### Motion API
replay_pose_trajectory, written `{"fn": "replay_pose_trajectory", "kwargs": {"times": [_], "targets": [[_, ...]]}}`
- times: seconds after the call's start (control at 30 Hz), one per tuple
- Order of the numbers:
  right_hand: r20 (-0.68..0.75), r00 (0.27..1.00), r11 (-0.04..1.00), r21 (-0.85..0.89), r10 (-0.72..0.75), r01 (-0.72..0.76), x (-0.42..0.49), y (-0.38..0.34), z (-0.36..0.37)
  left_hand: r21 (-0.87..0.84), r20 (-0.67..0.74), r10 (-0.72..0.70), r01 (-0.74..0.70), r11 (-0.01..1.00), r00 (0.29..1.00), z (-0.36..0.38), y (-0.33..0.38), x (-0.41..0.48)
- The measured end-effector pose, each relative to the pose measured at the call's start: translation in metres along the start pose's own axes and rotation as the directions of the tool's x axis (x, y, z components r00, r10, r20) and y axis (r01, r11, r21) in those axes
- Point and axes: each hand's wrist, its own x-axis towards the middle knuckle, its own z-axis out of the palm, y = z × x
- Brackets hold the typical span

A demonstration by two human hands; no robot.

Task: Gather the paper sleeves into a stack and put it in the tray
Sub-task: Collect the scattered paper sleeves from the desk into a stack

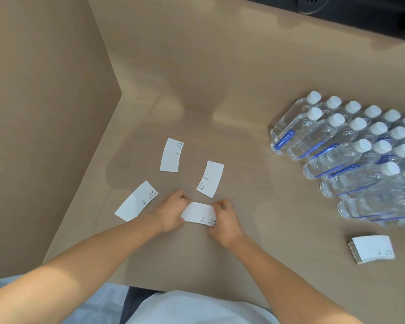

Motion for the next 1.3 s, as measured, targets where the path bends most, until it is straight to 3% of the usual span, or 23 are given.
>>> {"fn": "replay_pose_trajectory", "kwargs": {"times": [0.2, 0.67, 0.97, 1.07, 1.2, 1.3], "targets": [[-0.003, 1.000, 0.996, -0.086, -0.025, 0.025, -0.008, 0.034, -0.014, -0.042, -0.034, -0.013, 0.012, 0.999, 0.999, 0.020, 0.036, 0.008], [-0.034, 0.999, 1.000, 0.008, 0.021, -0.020, -0.040, 0.115, -0.036, 0.032, 0.044, 0.026, -0.027, 0.999, 0.999, 0.042, 0.119, 0.044], [0.022, 1.000, 1.000, -0.025, 0.003, -0.003, -0.043, 0.128, -0.049, 0.049, 0.042, 0.011, -0.013, 0.999, 0.999, 0.049, 0.129, 0.047], [0.089, 0.995, 0.993, -0.117, 0.033, -0.023, -0.039, 0.126, -0.062, 0.049, 0.044, -0.020, 0.018, 0.999, 0.999, 0.044, 0.127, 0.045], [-0.018, 1.000, 0.986, -0.167, 0.008, -0.011, -0.021, 0.123, -0.085, 0.035, 0.005, -0.105, 0.105, 0.994, 0.994, 0.024, 0.115, 0.042], [-0.022, 0.999, 0.990, -0.137, -0.048, 0.044, 0.006, 0.106, -0.101, 0.014, -0.072, -0.192, 0.193, 0.981, 0.979, 0.007, 0.102, 0.042]]}}
